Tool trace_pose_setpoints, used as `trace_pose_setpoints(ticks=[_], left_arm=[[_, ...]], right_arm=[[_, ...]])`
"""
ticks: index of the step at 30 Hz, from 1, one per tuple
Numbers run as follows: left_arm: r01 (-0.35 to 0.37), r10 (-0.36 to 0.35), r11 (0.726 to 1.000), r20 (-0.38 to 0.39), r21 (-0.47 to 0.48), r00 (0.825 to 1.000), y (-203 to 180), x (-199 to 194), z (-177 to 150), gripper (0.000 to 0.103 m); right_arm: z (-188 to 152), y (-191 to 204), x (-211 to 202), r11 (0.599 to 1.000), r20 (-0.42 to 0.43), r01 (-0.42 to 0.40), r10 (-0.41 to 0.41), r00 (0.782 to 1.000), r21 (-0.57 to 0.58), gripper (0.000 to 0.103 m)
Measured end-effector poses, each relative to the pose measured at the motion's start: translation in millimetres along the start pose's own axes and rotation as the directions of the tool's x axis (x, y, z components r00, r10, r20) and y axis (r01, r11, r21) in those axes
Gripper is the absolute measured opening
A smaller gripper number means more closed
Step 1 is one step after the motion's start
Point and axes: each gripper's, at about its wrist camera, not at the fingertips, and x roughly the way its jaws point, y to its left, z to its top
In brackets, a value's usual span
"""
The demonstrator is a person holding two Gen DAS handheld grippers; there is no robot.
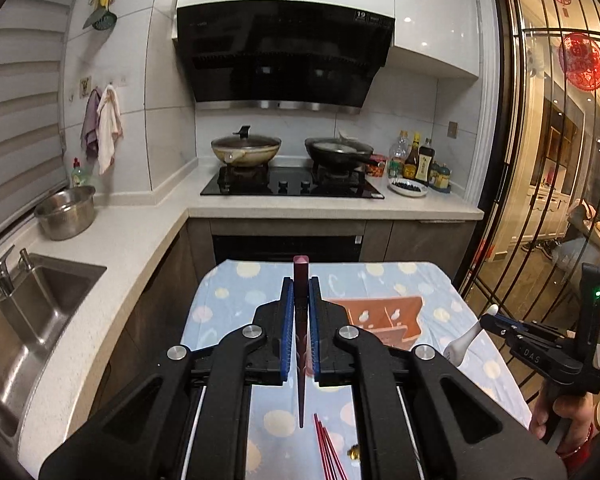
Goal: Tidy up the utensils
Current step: 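Carry the chopstick and spoon into the pink holder while both tools open to release them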
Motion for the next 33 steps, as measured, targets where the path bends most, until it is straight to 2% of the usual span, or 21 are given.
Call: trace_pose_setpoints(ticks=[6, 12, 17, 25, 27, 28, 29, 30, 31, 32, 33], left_arm=[[0.021, -0.021, 1.000, 0.091, 0.006, 0.996, -8, 7, 51, 0.007], [0.047, -0.046, 0.999, 0.133, -0.003, 0.990, -14, 30, 87, 0.007], [0.085, -0.082, 0.996, 0.079, -0.029, 0.994, -13, 65, 89, 0.007], [0.095, -0.097, 0.995, -0.054, -0.039, 0.994, -15, 136, 58, 0.007], [0.089, -0.093, 0.995, -0.089, -0.043, 0.992, -15, 147, 48, 0.007], [0.082, -0.086, 0.996, -0.100, -0.043, 0.991, -15, 150, 43, 0.010], [0.074, -0.078, 0.996, -0.108, -0.044, 0.991, -14, 151, 38, 0.017], [0.068, -0.072, 0.997, -0.106, -0.045, 0.992, -14, 150, 34, 0.024], [0.055, -0.059, 0.997, -0.104, -0.045, 0.993, -13, 148, 30, 0.044], [0.034, -0.038, 0.999, -0.098, -0.041, 0.994, -13, 145, 26, 0.059], [0.007, -0.009, 0.999, -0.085, -0.033, 0.996, -12, 139, 20, 0.063]], right_arm=[[35, 2, 35, 1.000, 0.005, -0.012, 0.012, 1.000, 0.025, 0.006], [55, 0, 69, 0.998, -0.014, -0.017, 0.018, 1.000, 0.059, 0.006], [54, -1, 95, 0.998, -0.052, -0.008, 0.011, 0.999, 0.068, 0.006], [37, -13, 127, 0.996, -0.120, 0.033, -0.023, 0.992, 0.079, 0.006], [32, -14, 129, 0.996, -0.129, 0.049, -0.040, 0.991, 0.069, 0.009], [31, -14, 126, 0.996, -0.117, 0.057, -0.049, 0.992, 0.067, 0.011], [30, -14, 121, 0.995, -0.102, 0.075, -0.069, 0.992, 0.060, 0.020], [29, -13, 115, 0.994, -0.084, 0.095, -0.090, 0.992, 0.051, 0.032], [27, -14, 110, 0.993, -0.066, 0.107, -0.104, 0.992, 0.046, 0.038], [26, -14, 104, 0.992, -0.051, 0.114, -0.112, 0.992, 0.044, 0.043], [25, -13, 97, 0.992, -0.042, 0.116, -0.114, 0.993, 0.042, 0.043]])
